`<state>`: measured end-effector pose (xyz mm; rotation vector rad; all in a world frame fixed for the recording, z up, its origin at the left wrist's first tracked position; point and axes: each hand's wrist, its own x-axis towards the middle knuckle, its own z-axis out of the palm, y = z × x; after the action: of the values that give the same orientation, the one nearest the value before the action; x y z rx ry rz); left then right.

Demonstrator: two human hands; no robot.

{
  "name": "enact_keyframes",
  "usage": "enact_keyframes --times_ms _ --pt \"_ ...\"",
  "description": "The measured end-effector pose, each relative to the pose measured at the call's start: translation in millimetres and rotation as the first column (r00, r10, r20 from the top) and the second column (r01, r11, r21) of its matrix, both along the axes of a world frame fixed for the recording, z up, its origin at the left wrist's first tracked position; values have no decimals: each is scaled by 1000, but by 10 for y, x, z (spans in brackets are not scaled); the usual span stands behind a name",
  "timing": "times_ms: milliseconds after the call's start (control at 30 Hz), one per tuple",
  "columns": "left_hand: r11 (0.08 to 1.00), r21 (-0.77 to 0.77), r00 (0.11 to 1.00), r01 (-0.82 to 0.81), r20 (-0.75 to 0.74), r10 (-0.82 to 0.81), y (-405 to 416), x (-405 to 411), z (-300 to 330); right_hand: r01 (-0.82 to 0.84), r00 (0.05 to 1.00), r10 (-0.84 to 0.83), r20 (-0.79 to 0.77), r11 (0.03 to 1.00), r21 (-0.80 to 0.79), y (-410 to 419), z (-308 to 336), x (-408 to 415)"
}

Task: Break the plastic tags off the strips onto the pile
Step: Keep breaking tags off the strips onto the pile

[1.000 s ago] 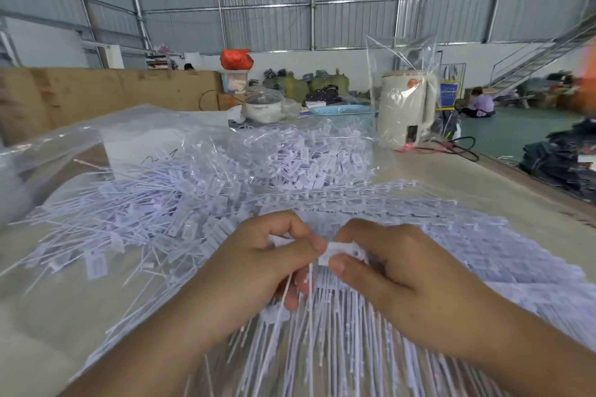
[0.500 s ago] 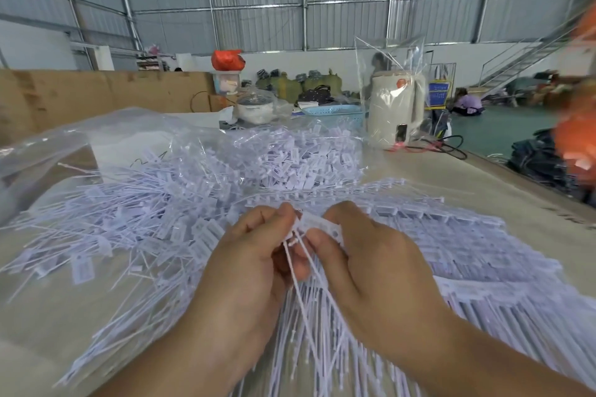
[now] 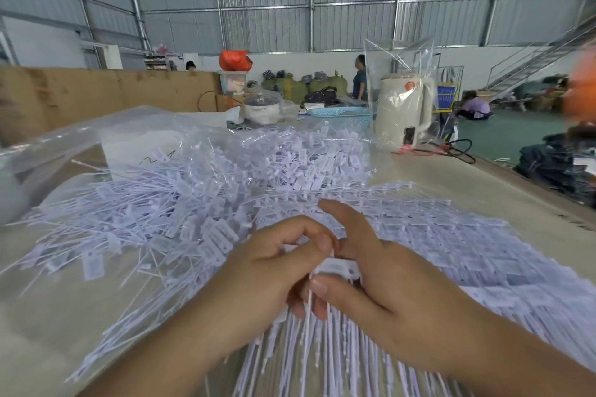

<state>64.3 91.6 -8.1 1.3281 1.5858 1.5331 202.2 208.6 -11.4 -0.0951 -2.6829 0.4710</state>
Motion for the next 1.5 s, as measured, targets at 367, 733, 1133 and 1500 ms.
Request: enact_keyframes --times_ms 367,733,1133,1500 --pt "996 2 994 -89 55 89 -55 -130 61 -21 994 5 -113 990 -143 87 62 56" --pt "985 55 983 -165 90 160 -43 -85 56 15 989 -28 -146 996 -91 135 74 75" --pt "999 49 976 -7 217 -4 -95 -180 98 41 906 -66 -418 997 -69 94 117 126" --pt "944 113 870 -310 -366 330 -132 -85 103 141 873 -111 -475 990 28 62 155 149"
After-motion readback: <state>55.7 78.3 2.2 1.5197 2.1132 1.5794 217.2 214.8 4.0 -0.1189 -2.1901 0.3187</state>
